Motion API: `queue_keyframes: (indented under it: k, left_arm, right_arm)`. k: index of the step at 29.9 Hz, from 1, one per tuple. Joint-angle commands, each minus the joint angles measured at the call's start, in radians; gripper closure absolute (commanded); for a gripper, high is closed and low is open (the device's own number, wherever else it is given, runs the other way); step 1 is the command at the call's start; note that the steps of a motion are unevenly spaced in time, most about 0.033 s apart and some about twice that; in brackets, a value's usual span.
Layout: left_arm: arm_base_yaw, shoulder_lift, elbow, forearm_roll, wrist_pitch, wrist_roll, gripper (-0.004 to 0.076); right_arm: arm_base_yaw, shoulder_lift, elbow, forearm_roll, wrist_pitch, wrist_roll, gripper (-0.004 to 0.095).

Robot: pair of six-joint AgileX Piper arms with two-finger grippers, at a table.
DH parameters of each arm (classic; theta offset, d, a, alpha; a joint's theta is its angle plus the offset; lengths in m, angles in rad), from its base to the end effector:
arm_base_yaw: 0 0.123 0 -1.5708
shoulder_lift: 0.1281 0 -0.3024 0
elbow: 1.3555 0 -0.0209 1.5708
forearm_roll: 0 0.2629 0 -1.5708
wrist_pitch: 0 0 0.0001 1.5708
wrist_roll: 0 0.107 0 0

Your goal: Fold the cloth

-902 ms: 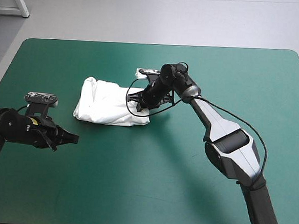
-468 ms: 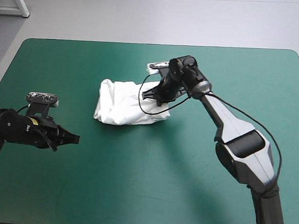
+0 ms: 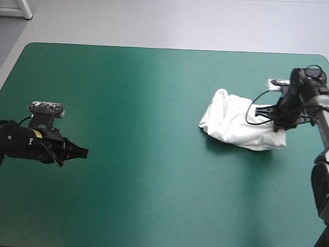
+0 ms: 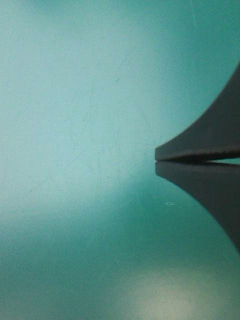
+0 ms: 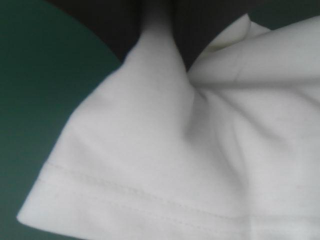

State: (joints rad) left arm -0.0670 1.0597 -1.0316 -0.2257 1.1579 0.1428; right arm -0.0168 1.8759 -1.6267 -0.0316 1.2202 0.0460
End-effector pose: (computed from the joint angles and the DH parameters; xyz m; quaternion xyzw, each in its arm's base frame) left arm 0.1947 -0.0351 0.3470 0.0814 0.9629 -0.1020 0.2364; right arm 0.4096 -0.0101 0.2706 0.0272 0.9951 -0.0139 0.0944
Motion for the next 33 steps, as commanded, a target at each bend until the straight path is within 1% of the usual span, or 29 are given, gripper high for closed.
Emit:
queue_keyframes:
  k: [1,3,5,6,8,9,10,12,14,15,16,17,18,21,23,25,27,28,30,31,33]
  left_arm:
    - [0.001,-0.018,-0.023,-0.025,-0.041,-0.003,0.0733]
    - [0.001,-0.018,-0.023,-0.025,-0.041,-0.001,0.0733]
    - [0.001,-0.018,-0.023,-0.025,-0.043,0.011,0.0733]
    - [0.001,-0.018,-0.023,-0.025,-0.043,0.02,0.0733]
    - [0.001,-0.018,-0.023,-0.025,-0.052,0.024,0.0733]
    - [0.001,-0.018,-0.023,-0.025,-0.056,0.024,0.0733]
    - [0.001,-0.018,-0.023,-0.025,-0.056,0.024,0.0733]
    - [0.001,-0.018,-0.023,-0.025,-0.056,0.024,0.0733]
    - [0.001,-0.018,-0.023,-0.025,-0.056,0.027,0.0733]
    - [0.001,-0.018,-0.023,-0.023,-0.056,0.037,0.0733]
    - [0.001,-0.018,-0.023,-0.023,-0.056,0.042,0.0733]
    - [0.001,-0.018,-0.023,-0.023,-0.061,0.044,0.0733]
    - [0.001,-0.018,-0.023,-0.023,-0.066,0.044,0.0733]
    - [0.001,-0.018,-0.023,-0.023,-0.076,0.046,0.0733]
    - [0.001,-0.018,-0.023,-0.023,-0.076,0.046,0.0733]
    - [0.001,-0.018,-0.023,-0.023,-0.094,0.046,0.0733]
    - [0.001,-0.018,-0.023,-0.023,-0.119,0.048,0.0733]
    - [0.001,-0.018,-0.023,-0.023,-0.136,0.06,0.0733]
    - [0.001,-0.018,-0.023,-0.023,-0.151,0.086,0.0733]
    - [0.001,-0.018,-0.022,-0.023,-0.159,0.093,0.0733]
    - [0.001,-0.018,-0.014,-0.023,-0.178,0.095,0.0733]
  right_arm:
    - [-0.143,-0.103,0.029,-0.01,-0.008,-0.033,0.0927]
    - [-0.207,-0.111,0.039,0.002,-0.033,-0.033,0.0927]
    - [-0.259,-0.111,0.039,0.049,-0.044,-0.038,0.0926]
    - [-0.28,-0.111,0.041,0.092,-0.049,-0.067,0.0925]
    - [-0.305,-0.105,0.041,0.152,-0.065,-0.126,0.089]
    - [-0.309,-0.103,0.041,0.163,-0.071,-0.127,0.0834]
    - [-0.312,-0.101,0.041,0.165,-0.076,-0.127,0.0747]
    - [-0.315,-0.101,0.041,0.156,-0.076,-0.13,0.0538]
    - [-0.315,-0.101,0.041,0.15,-0.057,-0.117,0.0271]
    - [-0.315,-0.101,0.041,0.15,-0.041,-0.105,0.015]
    - [-0.315,-0.101,0.041,0.152,-0.026,-0.103,0.0052]
    - [-0.315,-0.103,0.041,0.158,-0.013,-0.103,-0.0019]
    - [-0.315,-0.105,0.041,0.163,-0.005,-0.098,-0.0033]
    - [-0.315,-0.139,0.048,0.177,-0.003,-0.078,0.0002]
    - [-0.315,-0.189,0.071,0.192,-0.003,-0.078,0.0054]
    - [-0.315,-0.256,0.116,0.207,-0.003,-0.083,0.0158]
    - [-0.315,-0.328,0.17,0.221,-0.02,-0.094,0.0305]
    - [-0.315,-0.383,0.222,0.223,-0.044,-0.105,0.0431]
    - [-0.315,-0.466,0.314,0.235,-0.094,-0.109,0.0615]
    - [-0.315,-0.536,0.371,0.253,-0.145,-0.122,0.0754]
    - [-0.315,-0.633,0.472,0.296,-0.225,-0.167,0.0927]
